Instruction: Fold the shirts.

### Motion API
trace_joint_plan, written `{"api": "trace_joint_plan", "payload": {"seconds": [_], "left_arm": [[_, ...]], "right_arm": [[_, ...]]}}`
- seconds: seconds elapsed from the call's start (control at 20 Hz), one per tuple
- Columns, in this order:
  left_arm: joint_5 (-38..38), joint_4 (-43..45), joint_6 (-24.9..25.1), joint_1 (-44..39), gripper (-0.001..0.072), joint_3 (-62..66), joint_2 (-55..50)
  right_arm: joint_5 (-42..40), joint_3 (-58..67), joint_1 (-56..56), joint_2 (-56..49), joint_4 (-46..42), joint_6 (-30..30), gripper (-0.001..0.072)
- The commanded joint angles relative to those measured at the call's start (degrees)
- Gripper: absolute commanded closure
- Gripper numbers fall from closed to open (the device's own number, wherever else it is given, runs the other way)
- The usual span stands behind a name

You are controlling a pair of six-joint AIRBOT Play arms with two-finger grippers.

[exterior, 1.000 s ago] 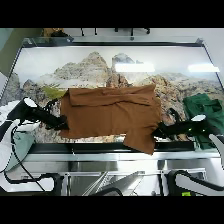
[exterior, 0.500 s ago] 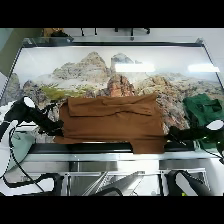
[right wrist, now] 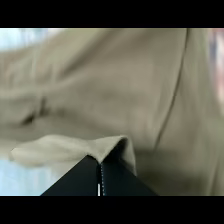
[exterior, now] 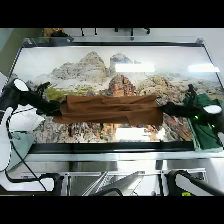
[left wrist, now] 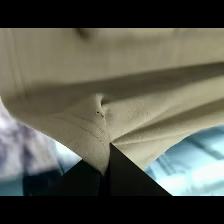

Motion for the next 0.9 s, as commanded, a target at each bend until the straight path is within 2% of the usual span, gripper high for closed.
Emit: {"api": "trace_joint_plan", "payload": {"seconds": [0.0, 0.3, 0.35, 0.4, 0.45, 0.5, 0.55, 0.6, 0.65, 0.75, 0.85], "left_arm": [[1.7, -0.7, 0.0, 0.0, 0.0692, 8.2, -7.9], [1.1, -0.7, 0.0, -0.7, 0.069, 18.7, -19.8], [0.6, -0.7, 0.0, -1.2, 0.0688, 20.0, -20.7], [-0.3, -0.7, 0.3, -1.3, 0.066, 21.4, -21.2], [-1.3, -0.7, 0.4, -1.5, 0.036, 22.6, -21.4], [-2.0, -0.7, 0.4, -1.9, 0.0008, 23.8, -21.4], [-3.5, -0.6, 0.2, -1.8, 0.0012, 25.7, -21.4], [-5.0, -0.6, 0.2, -1.8, 0.0012, 27.6, -21.4], [-6.3, -0.6, 0.0, -1.8, 0.0012, 29.5, -21.4], [-7.9, -0.6, -1.7, -1.8, 0.0012, 33.2, -21.4], [-8.9, -0.7, -3.6, -1.9, 0.0012, 36.5, -21.4]], "right_arm": [[-10.2, 7.6, 4.9, -12.3, 3.6, -5.1, 0.0688], [-12.5, 19.0, 6.9, -26.9, 3.7, -7.0, 0.0687], [-12.0, 19.8, 6.9, -27.2, 3.7, -7.5, 0.0637], [-10.8, 20.8, 6.6, -26.9, 3.2, -7.5, 0.0422], [-8.7, 21.9, 5.9, -26.3, 1.9, -7.5, 0.0288], [-5.9, 23.0, 4.6, -25.3, -0.6, -7.5, 0.0269], [-3.6, 23.8, 2.9, -24.4, -3.5, -6.9, 0.0238], [-2.1, 24.2, 1.3, -24.0, -5.6, -5.2, 0.0078], [0.3, 24.2, -0.4, -24.1, -7.1, -3.9, 0.0049], [6.8, 24.2, -3.0, -25.7, -8.2, -2.7, 0.0049], [9.3, 24.2, -3.2, -27.8, -8.1, -2.8, 0.005]]}}
